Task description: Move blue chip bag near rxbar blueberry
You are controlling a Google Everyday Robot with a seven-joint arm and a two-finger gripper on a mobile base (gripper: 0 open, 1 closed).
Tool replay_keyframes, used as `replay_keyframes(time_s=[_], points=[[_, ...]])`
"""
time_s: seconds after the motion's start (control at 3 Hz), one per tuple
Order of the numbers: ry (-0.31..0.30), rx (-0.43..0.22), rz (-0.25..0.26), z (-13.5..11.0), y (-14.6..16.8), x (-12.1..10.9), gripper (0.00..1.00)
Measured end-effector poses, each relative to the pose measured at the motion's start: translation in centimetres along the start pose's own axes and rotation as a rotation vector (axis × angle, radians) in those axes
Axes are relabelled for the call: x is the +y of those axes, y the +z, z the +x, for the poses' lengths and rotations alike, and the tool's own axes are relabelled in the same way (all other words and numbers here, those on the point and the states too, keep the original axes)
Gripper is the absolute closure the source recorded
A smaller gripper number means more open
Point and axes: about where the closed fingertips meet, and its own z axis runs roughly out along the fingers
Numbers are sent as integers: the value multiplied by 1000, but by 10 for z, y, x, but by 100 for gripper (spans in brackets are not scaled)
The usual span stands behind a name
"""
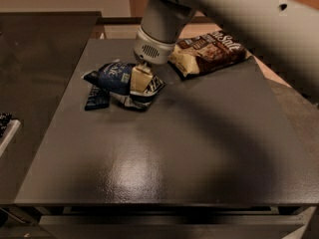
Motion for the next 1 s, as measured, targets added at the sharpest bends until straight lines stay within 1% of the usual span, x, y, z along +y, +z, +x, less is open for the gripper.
replay_keyframes(time_s=[0.33, 0.67, 1.0], points=[[-2, -1, 0, -1, 1, 1, 13], [-4, -1, 1, -2, 1, 1, 0], [-4, -1, 1, -2, 1, 1, 0]])
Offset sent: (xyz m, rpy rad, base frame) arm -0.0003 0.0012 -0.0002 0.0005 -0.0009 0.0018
